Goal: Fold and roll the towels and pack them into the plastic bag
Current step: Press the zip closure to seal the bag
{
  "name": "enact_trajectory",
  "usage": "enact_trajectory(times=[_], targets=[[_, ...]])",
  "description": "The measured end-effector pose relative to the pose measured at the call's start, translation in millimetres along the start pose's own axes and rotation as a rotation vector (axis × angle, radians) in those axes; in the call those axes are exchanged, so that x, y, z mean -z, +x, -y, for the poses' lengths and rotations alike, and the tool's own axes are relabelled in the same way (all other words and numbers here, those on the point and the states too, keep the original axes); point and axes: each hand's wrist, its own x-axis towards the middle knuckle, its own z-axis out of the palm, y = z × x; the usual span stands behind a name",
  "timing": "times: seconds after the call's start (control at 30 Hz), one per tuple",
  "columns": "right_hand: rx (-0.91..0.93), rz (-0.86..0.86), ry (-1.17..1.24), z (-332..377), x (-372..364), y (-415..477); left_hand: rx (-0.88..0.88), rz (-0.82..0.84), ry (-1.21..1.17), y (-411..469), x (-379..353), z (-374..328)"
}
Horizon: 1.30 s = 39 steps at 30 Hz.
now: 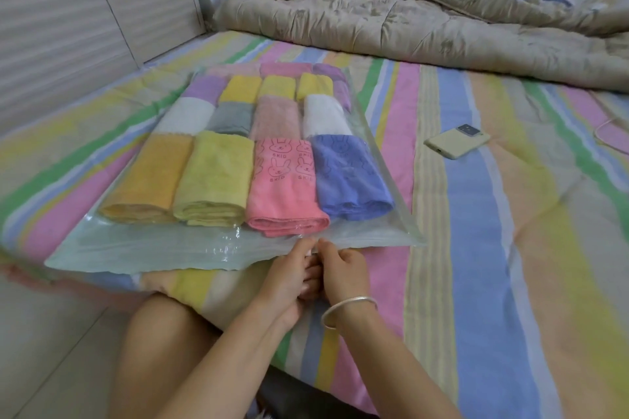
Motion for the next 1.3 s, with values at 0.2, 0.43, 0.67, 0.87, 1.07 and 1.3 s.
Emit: enact_trajectory(times=[0.2, 0.43, 0.67, 0.87, 1.07, 1.3], targets=[[0.054, -0.136, 0.092, -2, 10, 2, -0.014, 0.008, -0.079, 4, 27, -9], [0.047, -0.23, 0.191, -5, 8, -6, -0.016, -0.05, 0.004, 5, 85, -21], [0.015, -0.017, -0.04, -6, -64, -22, -0.033, -0.09, 0.091, -5, 79, -22], [0.069, -0.158, -0.038, -12, -85, -30, -0.059, -0.104, 0.123, -11, 81, -28], [0.015, -0.235, 0.131, -10, -77, -30, -0.081, -0.086, 0.129, -9, 118, -47], [-0.003, -0.274, 0.191, -10, -88, -37, -0.08, -0.134, 0.127, -15, 167, -58]])
